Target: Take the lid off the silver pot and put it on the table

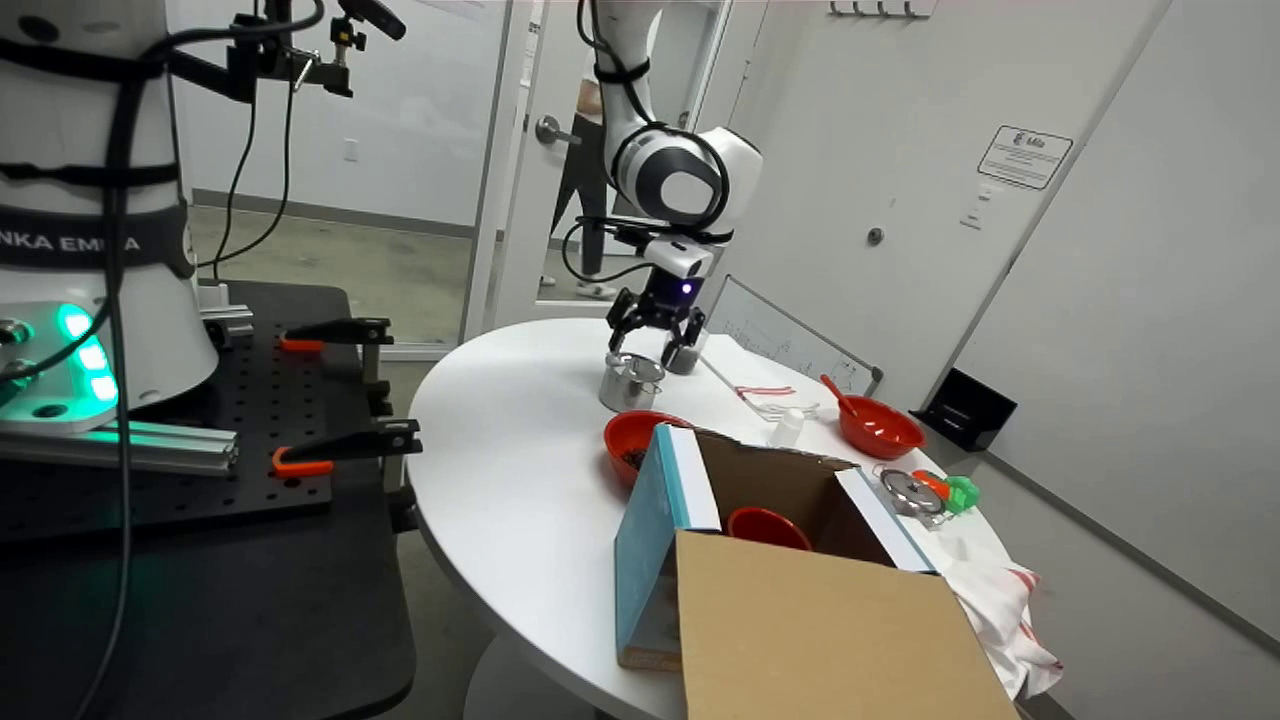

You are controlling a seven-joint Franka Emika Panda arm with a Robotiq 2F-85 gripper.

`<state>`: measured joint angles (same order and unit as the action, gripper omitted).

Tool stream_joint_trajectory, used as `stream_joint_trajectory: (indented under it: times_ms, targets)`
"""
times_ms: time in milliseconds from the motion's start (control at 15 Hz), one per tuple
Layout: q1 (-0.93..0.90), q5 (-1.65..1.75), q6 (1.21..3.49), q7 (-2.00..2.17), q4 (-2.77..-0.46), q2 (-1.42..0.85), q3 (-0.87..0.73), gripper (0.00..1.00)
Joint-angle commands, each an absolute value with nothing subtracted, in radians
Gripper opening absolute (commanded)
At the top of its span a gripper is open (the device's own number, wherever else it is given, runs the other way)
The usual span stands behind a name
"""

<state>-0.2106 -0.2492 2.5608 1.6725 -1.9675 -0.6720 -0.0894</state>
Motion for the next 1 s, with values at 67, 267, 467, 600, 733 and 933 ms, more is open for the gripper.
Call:
stream_joint_trajectory:
  times_ms: [67,267,467,600,733,933]
  targets:
    - [-0.225,-0.221,2.574,1.697,-2.020,-0.611,-0.085,1.00]
    - [-0.223,-0.223,2.577,1.693,-2.027,-0.598,-0.079,0.73]
    - [-0.218,-0.224,2.575,1.689,-2.027,-0.595,-0.075,0.53]
    - [-0.217,-0.223,2.572,1.689,-2.027,-0.596,-0.076,0.38]
    - [-0.215,-0.223,2.568,1.688,-2.024,-0.603,-0.076,0.41]
    - [-0.214,-0.221,2.562,1.690,-2.014,-0.618,-0.078,0.53]
